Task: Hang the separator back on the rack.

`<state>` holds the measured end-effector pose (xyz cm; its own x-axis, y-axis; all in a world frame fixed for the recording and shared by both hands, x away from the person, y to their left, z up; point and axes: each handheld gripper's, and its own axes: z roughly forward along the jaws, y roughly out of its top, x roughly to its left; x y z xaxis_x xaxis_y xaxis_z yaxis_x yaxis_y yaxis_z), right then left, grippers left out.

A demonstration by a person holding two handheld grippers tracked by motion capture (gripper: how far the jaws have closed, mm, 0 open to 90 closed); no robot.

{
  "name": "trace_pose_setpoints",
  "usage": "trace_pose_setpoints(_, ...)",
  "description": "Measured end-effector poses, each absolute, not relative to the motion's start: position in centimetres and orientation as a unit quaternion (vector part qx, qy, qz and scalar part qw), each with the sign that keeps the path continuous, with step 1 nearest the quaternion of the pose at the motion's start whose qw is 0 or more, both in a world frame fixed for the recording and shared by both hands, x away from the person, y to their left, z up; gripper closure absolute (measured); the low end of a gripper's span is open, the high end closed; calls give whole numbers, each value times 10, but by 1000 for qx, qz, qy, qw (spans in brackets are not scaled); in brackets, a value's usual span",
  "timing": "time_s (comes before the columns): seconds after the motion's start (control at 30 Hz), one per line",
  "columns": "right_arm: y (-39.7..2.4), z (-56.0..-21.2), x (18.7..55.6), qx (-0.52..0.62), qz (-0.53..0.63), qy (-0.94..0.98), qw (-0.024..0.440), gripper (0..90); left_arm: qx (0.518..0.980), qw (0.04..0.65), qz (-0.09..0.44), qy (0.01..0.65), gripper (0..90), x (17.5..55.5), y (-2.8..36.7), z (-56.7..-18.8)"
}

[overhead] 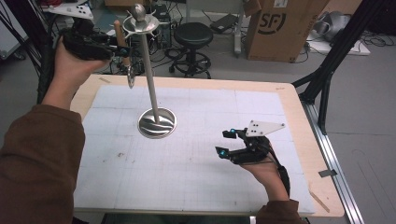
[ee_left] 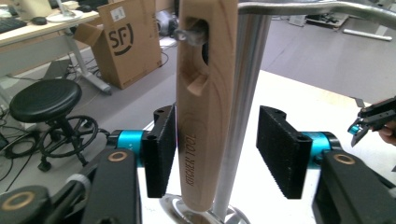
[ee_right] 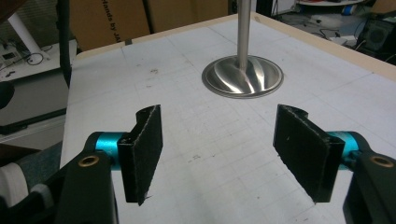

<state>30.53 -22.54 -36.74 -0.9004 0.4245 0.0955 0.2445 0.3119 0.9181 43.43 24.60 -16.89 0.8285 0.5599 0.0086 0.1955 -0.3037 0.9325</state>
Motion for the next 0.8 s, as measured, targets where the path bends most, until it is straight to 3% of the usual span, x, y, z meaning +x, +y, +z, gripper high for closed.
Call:
trace_pose_setpoints(0.5, -225, -367, 305, 206, 552, 804, 84, 323, 768, 551, 189, 268, 341, 424, 265, -176)
trace_pose_setpoints(0.8, -225, -367, 307, 207, 551, 804, 85, 323, 757, 561, 184, 280, 316, 416, 283, -186)
